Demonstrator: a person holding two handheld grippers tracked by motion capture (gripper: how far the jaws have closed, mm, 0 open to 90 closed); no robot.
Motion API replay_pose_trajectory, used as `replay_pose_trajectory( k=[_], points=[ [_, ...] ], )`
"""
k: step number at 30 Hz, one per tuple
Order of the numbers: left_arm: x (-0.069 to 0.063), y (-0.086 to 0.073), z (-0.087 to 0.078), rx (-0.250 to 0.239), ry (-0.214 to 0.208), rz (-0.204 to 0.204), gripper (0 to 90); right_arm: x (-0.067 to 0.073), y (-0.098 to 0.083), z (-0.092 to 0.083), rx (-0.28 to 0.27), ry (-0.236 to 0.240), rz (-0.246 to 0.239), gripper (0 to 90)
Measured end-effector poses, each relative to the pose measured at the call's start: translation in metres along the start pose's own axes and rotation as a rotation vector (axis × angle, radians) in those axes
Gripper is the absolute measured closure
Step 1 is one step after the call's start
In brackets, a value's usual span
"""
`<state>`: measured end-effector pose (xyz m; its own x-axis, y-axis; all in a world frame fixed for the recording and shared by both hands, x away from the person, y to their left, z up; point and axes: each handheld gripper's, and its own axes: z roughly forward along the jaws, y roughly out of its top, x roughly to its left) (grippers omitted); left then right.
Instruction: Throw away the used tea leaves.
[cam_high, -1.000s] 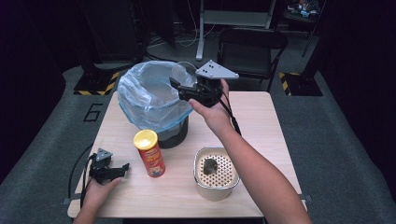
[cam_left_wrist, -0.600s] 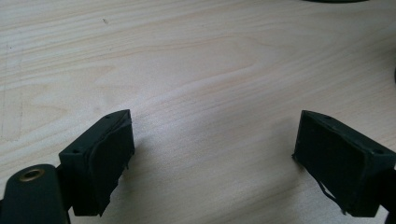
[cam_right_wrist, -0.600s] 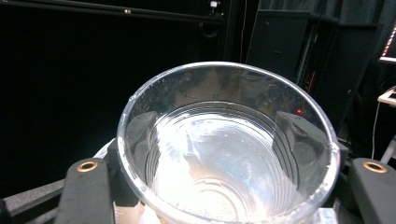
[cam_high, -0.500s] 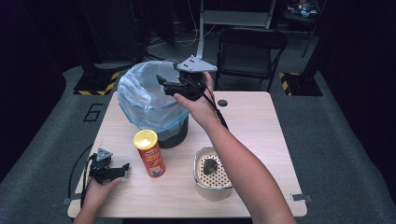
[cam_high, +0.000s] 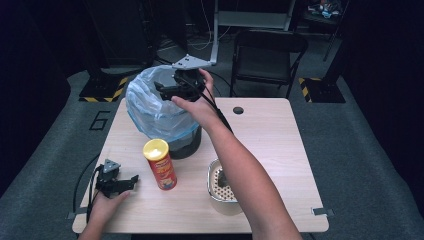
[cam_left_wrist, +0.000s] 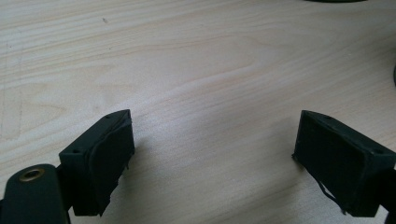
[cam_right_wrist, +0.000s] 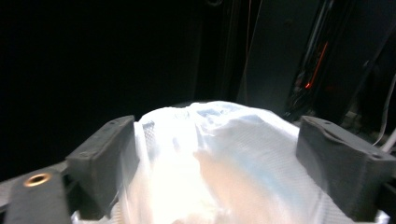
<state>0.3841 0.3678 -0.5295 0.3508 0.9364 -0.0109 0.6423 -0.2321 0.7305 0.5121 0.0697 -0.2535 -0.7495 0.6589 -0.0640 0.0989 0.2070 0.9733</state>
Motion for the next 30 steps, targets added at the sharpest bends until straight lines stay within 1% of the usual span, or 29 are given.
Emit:
replay_pose_trajectory(
  k=[1, 2, 3, 4, 5, 6, 8, 9, 11, 12, 14, 15, 16, 18, 19, 20, 21, 22, 23, 24, 25, 26, 27, 28, 29, 30],
  points=[
    [0.0, 0.0, 0.0, -0.001, -0.003, -0.006, 11.8, 0.0, -0.001, 0.002, 0.003, 0.0, 0.014, 2.4],
    [0.0, 0.0, 0.0, 0.0, -0.002, 0.0, 11.8, 0.0, -0.002, 0.002, 0.007, 0.001, 0.02, 0.0],
    [0.0, 0.0, 0.0, 0.0, -0.002, 0.0, 11.8, 0.0, -0.002, 0.002, 0.007, 0.001, 0.02, 0.0],
    [0.0, 0.0, 0.0, 0.0, -0.001, 0.002, 11.8, 0.0, -0.002, 0.002, 0.019, 0.011, 0.031, 0.0],
    [0.0, 0.0, 0.0, 0.0, -0.003, -0.001, 11.8, -0.001, -0.003, 0.001, 0.021, 0.02, 0.027, 0.0],
    [0.0, 0.0, 0.0, 0.001, -0.002, 0.002, 11.7, -0.001, -0.005, -0.001, 0.017, 0.013, 0.016, 0.0],
    [0.0, 0.0, 0.0, -0.001, -0.001, -0.003, 11.7, -0.002, -0.006, -0.004, 0.022, 0.011, 0.008, 0.0],
    [0.0, 0.0, 0.0, 0.0, 0.001, 0.004, 11.7, -0.002, -0.006, -0.006, 0.018, 0.002, 0.001, 0.4],
    [-0.001, -0.001, 0.002, -0.021, 0.009, -0.002, 11.6, -0.002, -0.007, -0.01, 0.017, 0.003, 0.0, 1.1],
    [-0.002, -0.001, 0.002, -0.028, 0.008, -0.018, 11.4, -0.003, -0.008, -0.012, 0.015, 0.001, -0.005, 2.0],
    [-0.001, -0.001, 0.002, -0.022, 0.003, -0.015, 11.3, -0.003, -0.009, -0.017, 0.017, 0.001, -0.015, 3.4],
    [-0.001, 0.0, 0.001, -0.016, -0.001, -0.01, 10.9, -0.004, -0.01, -0.021, 0.014, 0.001, -0.013, 5.6],
    [-0.001, 0.0, 0.001, -0.016, -0.001, -0.01, 10.9, -0.004, -0.01, -0.021, 0.014, 0.001, -0.013, 5.6],
    [-0.001, 0.0, 0.001, -0.017, -0.001, -0.01, 10.9, -0.007, -0.013, -0.03, 0.01, 0.003, -0.03, 10.0],
    [-0.002, -0.001, 0.003, -0.029, 0.004, -0.014, 10.8, -0.008, -0.015, -0.035, 0.022, 0.001, -0.032, 10.6],
    [-0.002, -0.001, 0.002, -0.027, 0.003, -0.014, 10.8, -0.008, -0.016, -0.038, 0.027, 0.0, -0.033, 11.3],
    [-0.002, -0.001, 0.002, -0.027, 0.003, -0.012, 10.8, -0.01, -0.017, -0.041, 0.021, 0.006, -0.043, 14.0],
    [-0.002, -0.001, 0.002, -0.027, 0.003, -0.012, 10.8, -0.01, -0.017, -0.041, 0.021, 0.006, -0.043, 14.0],
    [-0.002, -0.001, 0.002, -0.023, -0.003, -0.011, 10.9, -0.013, -0.021, -0.051, 0.024, 0.015, -0.029, 14.7],
    [-0.002, -0.001, 0.002, -0.021, -0.003, -0.002, 10.9, -0.014, -0.022, -0.055, 0.022, 0.018, -0.035, 15.1],
    [-0.002, -0.001, 0.002, -0.021, -0.003, -0.002, 10.9, -0.014, -0.022, -0.055, 0.022, 0.018, -0.035, 15.1],
    [-0.001, -0.001, 0.001, -0.015, -0.006, 0.007, 10.9, -0.015, -0.024, -0.059, 0.025, 0.025, -0.038, 15.9],
    [-0.001, -0.001, 0.002, -0.018, -0.005, 0.006, 11.0, -0.017, -0.029, -0.065, 0.04, 0.029, -0.058, 18.0],
    [-0.001, -0.001, 0.002, -0.018, -0.005, 0.006, 11.0, -0.017, -0.029, -0.065, 0.04, 0.029, -0.058, 18.0],
    [-0.002, -0.001, 0.002, -0.023, -0.005, 0.0, 11.0, -0.02, -0.034, -0.072, 0.045, 0.025, -0.068, 19.6],
    [-0.002, -0.001, 0.002, -0.022, -0.005, 0.001, 11.0, -0.021, -0.035, -0.074, 0.043, 0.024, -0.067, 20.2]
  ],
)
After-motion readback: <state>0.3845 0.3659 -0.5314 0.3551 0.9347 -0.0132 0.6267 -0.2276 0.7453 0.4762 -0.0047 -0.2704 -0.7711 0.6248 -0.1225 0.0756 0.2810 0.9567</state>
